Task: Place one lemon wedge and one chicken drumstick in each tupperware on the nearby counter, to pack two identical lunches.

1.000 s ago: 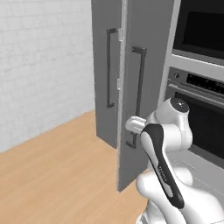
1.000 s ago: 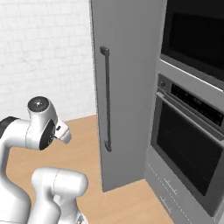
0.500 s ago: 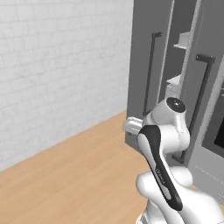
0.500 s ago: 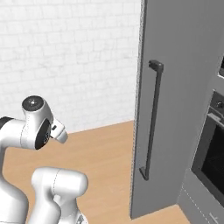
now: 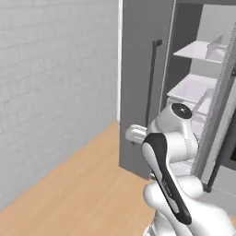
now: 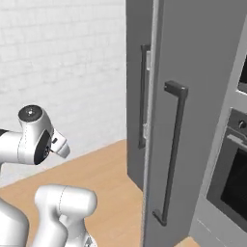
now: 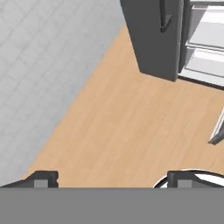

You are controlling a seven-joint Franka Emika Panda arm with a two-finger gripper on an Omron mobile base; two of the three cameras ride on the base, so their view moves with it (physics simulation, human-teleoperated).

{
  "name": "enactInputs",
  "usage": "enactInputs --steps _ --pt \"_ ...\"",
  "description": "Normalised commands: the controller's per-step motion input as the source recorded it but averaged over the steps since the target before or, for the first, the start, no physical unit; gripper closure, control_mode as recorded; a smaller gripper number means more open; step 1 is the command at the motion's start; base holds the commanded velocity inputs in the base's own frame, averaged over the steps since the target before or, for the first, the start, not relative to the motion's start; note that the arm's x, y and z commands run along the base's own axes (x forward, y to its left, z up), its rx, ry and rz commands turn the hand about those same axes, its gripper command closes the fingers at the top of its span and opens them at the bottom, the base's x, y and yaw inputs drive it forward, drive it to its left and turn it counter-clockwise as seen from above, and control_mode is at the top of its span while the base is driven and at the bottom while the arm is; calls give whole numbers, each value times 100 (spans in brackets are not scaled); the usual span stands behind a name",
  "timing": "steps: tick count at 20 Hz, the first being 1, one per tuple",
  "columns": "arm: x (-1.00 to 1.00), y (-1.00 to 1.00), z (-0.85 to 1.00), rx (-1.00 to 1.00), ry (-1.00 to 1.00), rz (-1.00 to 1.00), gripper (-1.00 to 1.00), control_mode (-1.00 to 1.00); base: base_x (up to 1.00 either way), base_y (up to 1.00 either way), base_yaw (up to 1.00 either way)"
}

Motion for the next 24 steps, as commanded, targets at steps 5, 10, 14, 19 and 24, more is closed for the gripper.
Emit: enactInputs --steps 5,10,14,19,24 --pt "0 0 0 0 0 0 -100 100 55 23 -84" --pt "0 0 0 0 0 0 -100 100 90 93 -62" --pt "0 0 0 0 0 0 -100 100 89 74 -58" --pt "0 0 0 0 0 0 -100 100 30 4 -77" --pt "0 0 0 0 0 0 -100 100 3 0 -9"
